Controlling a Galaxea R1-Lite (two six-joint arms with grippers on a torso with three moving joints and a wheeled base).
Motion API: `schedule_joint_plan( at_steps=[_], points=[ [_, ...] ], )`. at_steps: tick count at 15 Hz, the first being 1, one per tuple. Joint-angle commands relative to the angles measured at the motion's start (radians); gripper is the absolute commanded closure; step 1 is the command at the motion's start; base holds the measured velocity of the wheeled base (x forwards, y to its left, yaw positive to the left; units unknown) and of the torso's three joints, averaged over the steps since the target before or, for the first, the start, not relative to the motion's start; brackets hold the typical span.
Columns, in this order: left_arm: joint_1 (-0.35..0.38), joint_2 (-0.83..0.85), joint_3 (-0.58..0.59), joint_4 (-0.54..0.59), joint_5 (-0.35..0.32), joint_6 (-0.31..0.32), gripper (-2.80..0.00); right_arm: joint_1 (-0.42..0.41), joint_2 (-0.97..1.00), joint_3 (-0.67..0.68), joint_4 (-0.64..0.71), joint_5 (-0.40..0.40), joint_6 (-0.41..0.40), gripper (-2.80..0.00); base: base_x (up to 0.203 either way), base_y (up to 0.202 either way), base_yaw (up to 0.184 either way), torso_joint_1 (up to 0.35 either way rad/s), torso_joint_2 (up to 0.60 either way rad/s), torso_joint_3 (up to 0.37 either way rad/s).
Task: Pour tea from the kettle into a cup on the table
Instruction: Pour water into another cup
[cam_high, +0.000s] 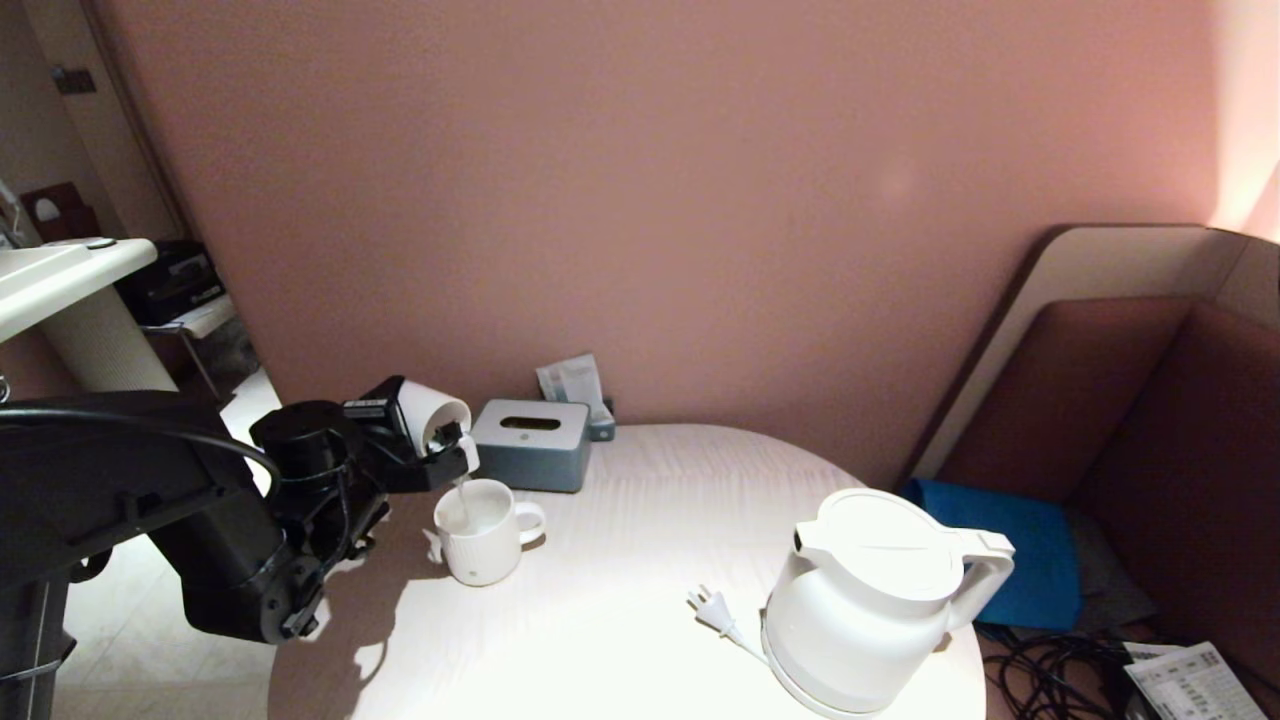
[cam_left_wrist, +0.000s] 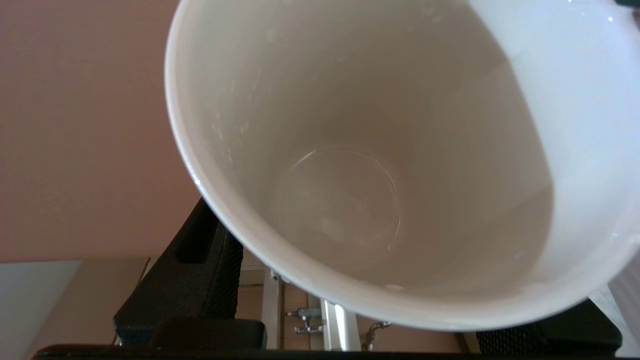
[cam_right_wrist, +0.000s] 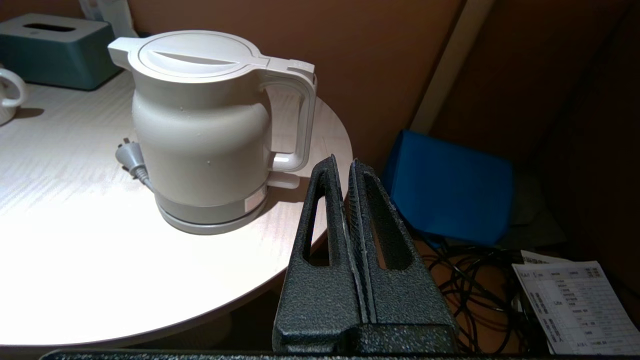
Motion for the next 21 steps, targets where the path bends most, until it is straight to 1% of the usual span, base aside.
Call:
schedule_joint_plan(
  at_steps=[1, 5, 9, 15, 19, 21],
  points=[
    [-0.01, -0.01, 0.027, -0.007, 0.002, 0.007, 0.0, 0.0, 0.001, 0.0, 0.0, 0.0, 0.0, 0.0, 0.0, 0.0, 0.0, 0.0, 0.0, 0.0],
    [-0.031, -0.024, 0.037, -0.007, 0.004, 0.011, 0.0, 0.0, 0.001, 0.001, 0.0, 0.0, 0.0, 0.0, 0.0, 0.0, 0.0, 0.0, 0.0, 0.0],
    [-0.031, -0.037, 0.032, -0.007, 0.003, 0.055, 0.0, 0.0, 0.001, -0.001, 0.0, 0.0, 0.0, 0.0, 0.0, 0.0, 0.0, 0.0, 0.0, 0.0],
    [-0.033, -0.034, 0.033, -0.007, 0.004, 0.076, 0.0, 0.0, 0.001, 0.0, 0.0, 0.0, 0.0, 0.0, 0.0, 0.0, 0.0, 0.0, 0.0, 0.0],
    [-0.033, -0.041, 0.018, -0.007, 0.002, 0.108, 0.0, 0.0, 0.001, -0.001, 0.0, 0.0, 0.0, 0.0, 0.0, 0.0, 0.0, 0.0, 0.0, 0.0],
    [-0.033, -0.041, 0.013, -0.007, 0.0, 0.141, 0.0, 0.0, 0.001, -0.001, -0.001, 0.0, 0.0, 0.0, 0.0, 0.0, 0.0, 0.0, 0.0, 0.0]
  ],
)
